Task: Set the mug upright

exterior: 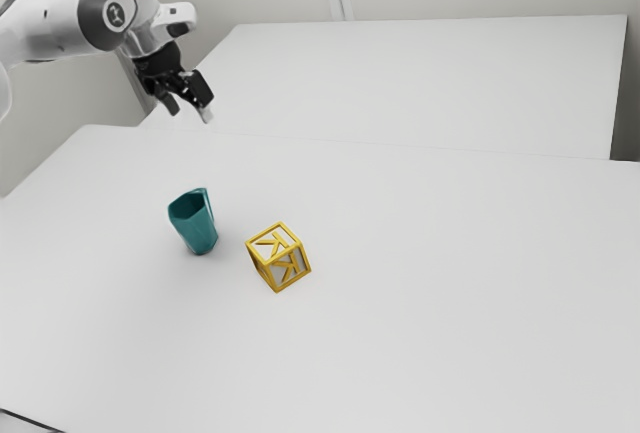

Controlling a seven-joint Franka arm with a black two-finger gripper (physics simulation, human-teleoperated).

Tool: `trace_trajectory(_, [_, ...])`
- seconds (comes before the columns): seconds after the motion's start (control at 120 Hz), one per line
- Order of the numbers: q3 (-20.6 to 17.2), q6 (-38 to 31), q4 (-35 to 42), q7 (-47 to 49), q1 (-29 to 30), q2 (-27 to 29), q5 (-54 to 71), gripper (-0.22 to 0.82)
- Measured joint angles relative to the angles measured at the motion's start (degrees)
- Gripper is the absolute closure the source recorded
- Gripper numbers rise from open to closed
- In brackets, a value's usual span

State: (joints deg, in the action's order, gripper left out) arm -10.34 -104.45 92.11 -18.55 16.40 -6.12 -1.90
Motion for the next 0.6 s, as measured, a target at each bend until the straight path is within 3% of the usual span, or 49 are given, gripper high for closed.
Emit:
trace_trajectory(0.192, [-0.17,8.02,-7.12,1.07,0.38,0.15,-0.98,0.01])
trace_trajectory(0.6, [0.14,14.05,-7.89,2.42,0.23,1.25,-1.4,0.0])
